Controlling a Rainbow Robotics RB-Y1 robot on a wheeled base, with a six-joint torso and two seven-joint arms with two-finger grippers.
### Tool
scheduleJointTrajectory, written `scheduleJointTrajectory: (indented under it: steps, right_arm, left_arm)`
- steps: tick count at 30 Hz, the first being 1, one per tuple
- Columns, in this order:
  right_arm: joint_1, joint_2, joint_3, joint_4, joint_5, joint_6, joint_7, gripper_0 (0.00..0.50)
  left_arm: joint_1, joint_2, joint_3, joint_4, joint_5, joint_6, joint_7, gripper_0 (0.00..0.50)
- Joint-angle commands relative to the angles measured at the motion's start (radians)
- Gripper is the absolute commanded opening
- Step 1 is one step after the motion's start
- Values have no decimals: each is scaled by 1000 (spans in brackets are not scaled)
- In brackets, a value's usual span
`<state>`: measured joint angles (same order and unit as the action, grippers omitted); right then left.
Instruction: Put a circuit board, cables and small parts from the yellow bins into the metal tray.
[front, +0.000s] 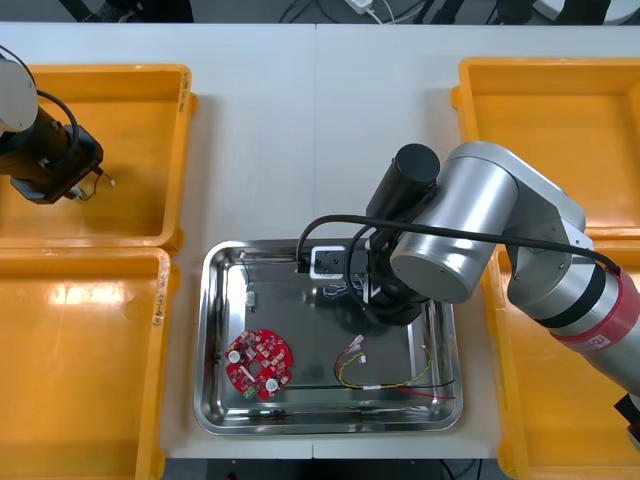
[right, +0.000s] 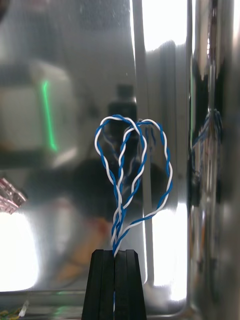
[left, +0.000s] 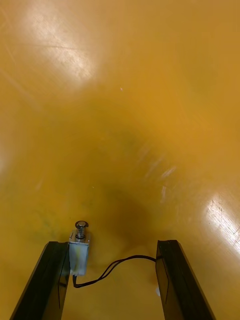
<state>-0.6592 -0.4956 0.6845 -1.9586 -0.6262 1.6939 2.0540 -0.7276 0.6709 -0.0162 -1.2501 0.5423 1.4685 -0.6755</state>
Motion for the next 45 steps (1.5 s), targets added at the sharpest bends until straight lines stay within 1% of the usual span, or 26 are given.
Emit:
scheduleJointTrajectory:
  steps: [1,8,14,21,28,29,30,31,32,33,34,36,43,45]
  right_arm:
    - [13,-1,40,-9,26,-43,26,0]
    - [16,-9,44,-9,26,-50,32,0]
    - [20,-11,44,-9,43,-50,34,0]
    - [23,-11,44,-9,68,-51,35,0]
    - [23,-12,44,-9,72,-50,35,0]
    - [23,-12,44,-9,72,-50,35,42]
    - [23,-12,44,-9,74,-50,35,145]
    - [23,-12,44,-9,76,-51,35,205]
    - [23,-12,44,-9,77,-51,35,309]
    - [20,-12,44,-9,79,-51,35,352]
    - [23,-12,44,-9,82,-50,35,377]
    - [20,-12,44,-11,86,-50,35,499]
    - [20,-12,7,-14,72,-42,34,500]
    - [20,-12,-25,-29,60,-14,34,500]
  left_arm:
    - [-41,81,-11,-26,53,24,-41,500]
    - [-41,108,-11,-35,74,35,-45,500]
    - [-33,114,-11,-35,70,50,-56,500]
    - [-9,96,-11,-34,68,7,-58,500]
    - [2,76,-11,-34,59,-11,-56,500]
    - [4,73,-11,-34,59,-13,-55,500]
    - [4,70,-11,-34,56,-14,-56,500]
    - [5,70,-11,-34,54,-14,-56,500]
    - [8,68,-11,-34,53,-16,-56,500]
    - [11,62,-11,-34,51,-20,-56,500]
    - [13,59,-11,-34,50,-22,-56,500]
    - [20,53,-11,-34,48,-30,-53,500]
    - [37,41,-11,-34,54,-39,-53,500]
    - [42,36,-11,-34,54,-39,-55,500]
